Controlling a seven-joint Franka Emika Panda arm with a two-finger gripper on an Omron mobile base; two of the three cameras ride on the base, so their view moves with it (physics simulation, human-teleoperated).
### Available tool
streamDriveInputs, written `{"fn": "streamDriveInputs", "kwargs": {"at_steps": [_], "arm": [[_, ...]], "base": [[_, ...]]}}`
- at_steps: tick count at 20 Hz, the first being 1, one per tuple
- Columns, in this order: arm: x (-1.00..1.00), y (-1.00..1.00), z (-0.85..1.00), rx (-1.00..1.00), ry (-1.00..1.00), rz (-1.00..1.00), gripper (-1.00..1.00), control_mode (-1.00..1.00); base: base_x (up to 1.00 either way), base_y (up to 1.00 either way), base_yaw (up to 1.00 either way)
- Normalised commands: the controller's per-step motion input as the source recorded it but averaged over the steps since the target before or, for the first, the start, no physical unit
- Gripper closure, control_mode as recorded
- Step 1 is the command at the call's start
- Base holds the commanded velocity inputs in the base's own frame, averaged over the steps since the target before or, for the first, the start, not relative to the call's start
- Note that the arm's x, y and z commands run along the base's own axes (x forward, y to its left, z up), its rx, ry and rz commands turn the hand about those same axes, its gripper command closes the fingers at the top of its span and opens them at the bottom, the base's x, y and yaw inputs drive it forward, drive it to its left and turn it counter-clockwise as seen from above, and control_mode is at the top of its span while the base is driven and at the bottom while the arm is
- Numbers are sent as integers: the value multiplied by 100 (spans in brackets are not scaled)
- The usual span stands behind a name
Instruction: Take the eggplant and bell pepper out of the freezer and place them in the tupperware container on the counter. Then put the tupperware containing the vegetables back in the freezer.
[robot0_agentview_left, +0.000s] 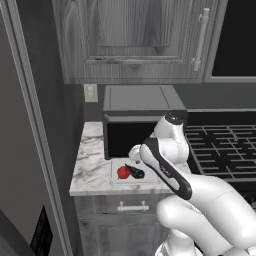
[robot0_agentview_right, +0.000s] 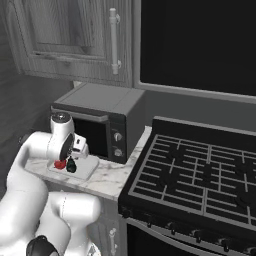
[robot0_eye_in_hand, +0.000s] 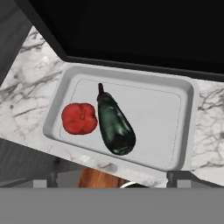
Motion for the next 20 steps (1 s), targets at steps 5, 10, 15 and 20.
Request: {"fn": "streamDriveInputs", "kwargs": {"at_steps": [5,10,15,20], "arm": [[2,-37,0,0,13,0,-100,-100],[0,-23,0,0,9,0,-100,-100],[0,-12,0,1,5,0,-100,-100],[0,-14,-4,0,0,0,-100,-100]], "base": [[0,0,0],[0,0,0],[0,0,0],[0,0,0]]}}
